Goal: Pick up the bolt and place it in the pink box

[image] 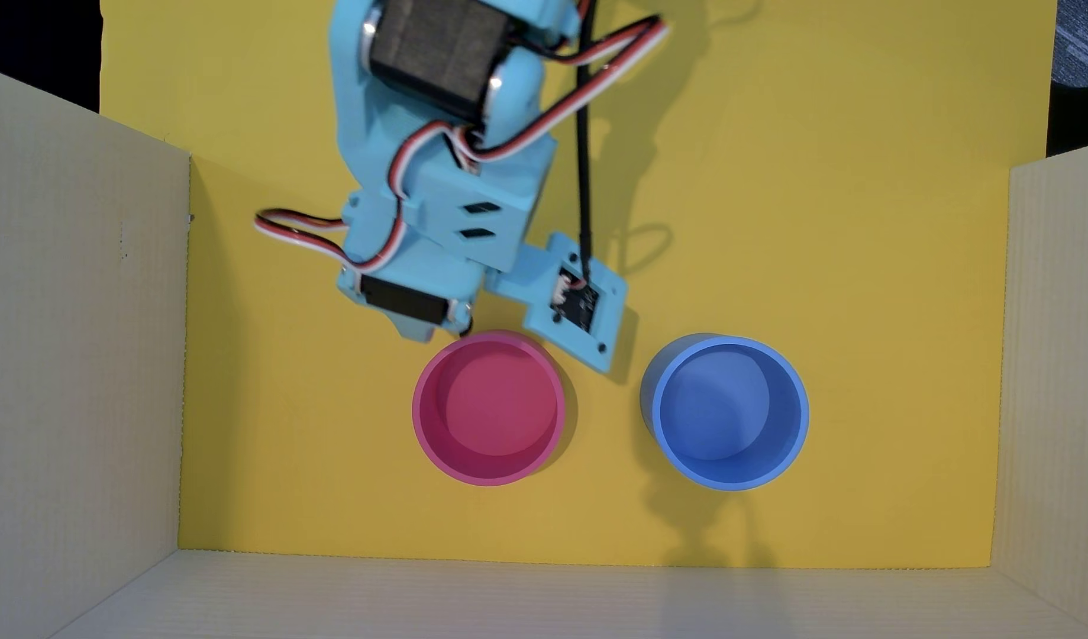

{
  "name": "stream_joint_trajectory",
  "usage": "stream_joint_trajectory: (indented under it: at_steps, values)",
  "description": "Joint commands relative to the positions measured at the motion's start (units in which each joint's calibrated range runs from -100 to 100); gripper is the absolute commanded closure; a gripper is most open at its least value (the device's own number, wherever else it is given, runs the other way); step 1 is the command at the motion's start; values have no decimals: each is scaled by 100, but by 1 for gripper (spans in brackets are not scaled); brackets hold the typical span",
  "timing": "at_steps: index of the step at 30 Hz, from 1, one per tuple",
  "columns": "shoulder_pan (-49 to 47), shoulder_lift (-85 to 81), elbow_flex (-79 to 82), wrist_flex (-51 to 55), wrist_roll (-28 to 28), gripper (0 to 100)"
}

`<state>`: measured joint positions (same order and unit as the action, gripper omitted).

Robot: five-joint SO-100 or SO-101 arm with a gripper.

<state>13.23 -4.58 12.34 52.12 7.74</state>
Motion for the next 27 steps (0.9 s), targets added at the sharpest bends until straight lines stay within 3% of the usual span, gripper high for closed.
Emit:
stream_joint_trajectory:
  at_steps: [1, 10, 20, 27]
  values:
    - [-220, -249, -434, 0, -27, 99]
    - [-602, -115, -1085, -34, -193, 99]
    - [-639, 1543, -3220, 549, -292, 99]
    - [-632, 1948, -3781, 824, -292, 98]
